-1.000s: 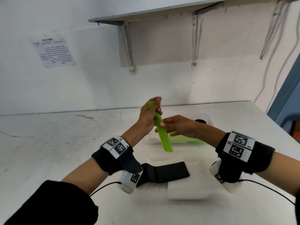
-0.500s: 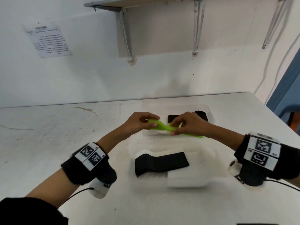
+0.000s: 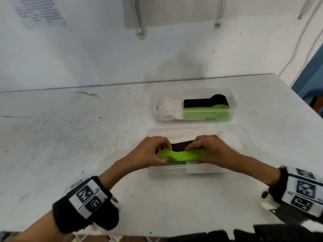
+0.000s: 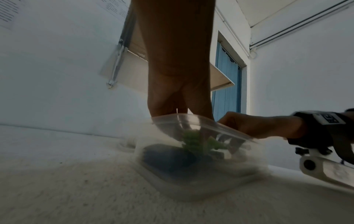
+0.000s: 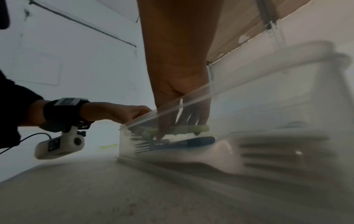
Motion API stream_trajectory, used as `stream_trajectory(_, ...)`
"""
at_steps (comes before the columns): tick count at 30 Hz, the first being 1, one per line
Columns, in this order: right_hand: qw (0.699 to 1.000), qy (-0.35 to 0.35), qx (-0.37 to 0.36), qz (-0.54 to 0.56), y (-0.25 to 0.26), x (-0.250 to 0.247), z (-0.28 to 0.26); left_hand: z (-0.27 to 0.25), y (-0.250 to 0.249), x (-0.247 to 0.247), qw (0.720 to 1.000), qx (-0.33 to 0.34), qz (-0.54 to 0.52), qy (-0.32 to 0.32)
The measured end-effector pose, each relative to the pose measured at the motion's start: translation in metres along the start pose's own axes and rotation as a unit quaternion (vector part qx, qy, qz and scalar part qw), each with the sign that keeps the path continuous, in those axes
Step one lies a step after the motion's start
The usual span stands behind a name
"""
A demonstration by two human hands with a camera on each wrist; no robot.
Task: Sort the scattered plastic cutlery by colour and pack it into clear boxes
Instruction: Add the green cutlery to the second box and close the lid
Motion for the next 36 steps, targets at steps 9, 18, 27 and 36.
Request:
stream_trajectory(9,0.998,0.045,-0.029,0.030,0.002,0.001,0.001,0.002,-0.001,-0.001,0.992,0.037,0.081,0.094)
stream_trajectory(18,0.995,0.078,0.056,0.028,-0.005,0.005,0.006,0.009,-0.002,0.005,0.978,0.018,0.177,0.112)
stream_trajectory(27,0.993,0.080,0.072,0.036,-0.007,0.005,0.007,0.013,0.002,0.006,0.975,0.010,0.196,0.107)
stream_trajectory(36,0.995,0.066,0.073,0.007,-0.003,0.005,0.008,0.025,0.004,-0.007,0.982,-0.028,0.086,0.167)
Point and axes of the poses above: each hand's wrist, its own z-axis towards the middle knuckle, its own x-axis out of the palm, y = z × x, the point moved 3 cm from there along z, towards the middle knuckle, and after that the axes turned 15 degrees about x, right-handed, at the moved point
